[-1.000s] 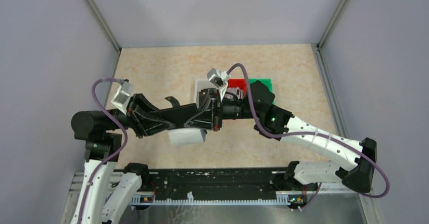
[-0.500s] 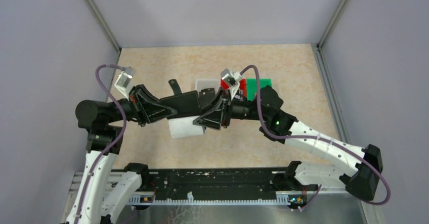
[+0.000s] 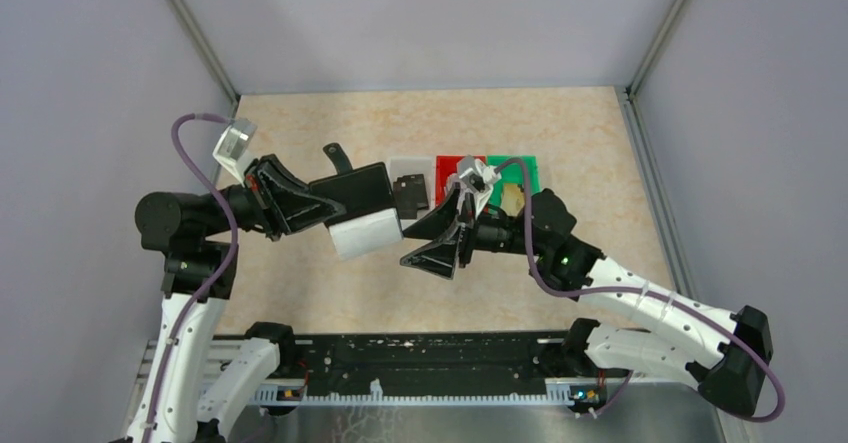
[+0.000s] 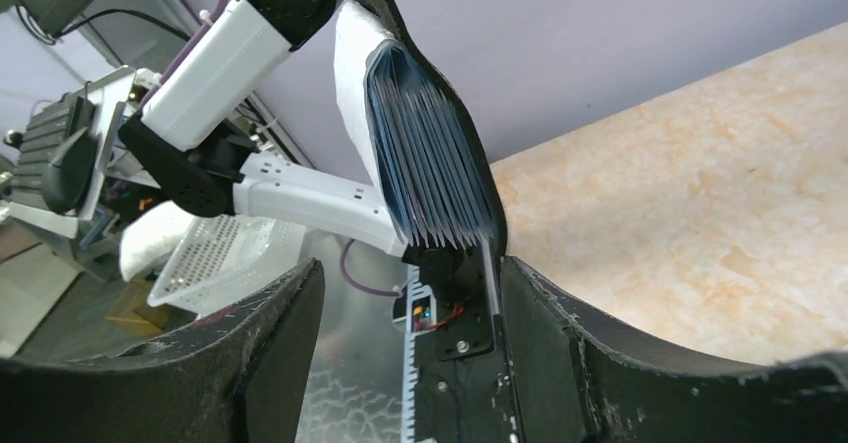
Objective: Take the credit cards out of the card holder
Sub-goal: Remove the credit card from the card holder.
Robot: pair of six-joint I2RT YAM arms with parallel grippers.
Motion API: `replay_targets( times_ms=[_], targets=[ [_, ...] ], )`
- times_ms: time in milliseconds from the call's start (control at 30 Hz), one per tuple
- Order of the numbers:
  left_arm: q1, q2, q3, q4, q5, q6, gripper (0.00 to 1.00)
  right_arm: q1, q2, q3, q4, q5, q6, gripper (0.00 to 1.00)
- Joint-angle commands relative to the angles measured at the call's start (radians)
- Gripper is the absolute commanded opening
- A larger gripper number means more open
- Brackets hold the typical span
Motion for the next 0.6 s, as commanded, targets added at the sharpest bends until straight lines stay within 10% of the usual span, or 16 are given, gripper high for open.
replay_targets(
  times_ms=[0, 567],
  targets=[
    [0.000, -0.002, 0.051, 0.010, -0.035, -0.026, 0.00, -0.008, -0.008, 0.031, 0.045, 0.037, -0.083, 0.65],
    [0.000, -0.003, 0.074, 0.003, -0.026, -0.048, 0.00, -0.009, 0.064, 0.050, 0.158, 0.172, -0.158, 0.67]
  ],
)
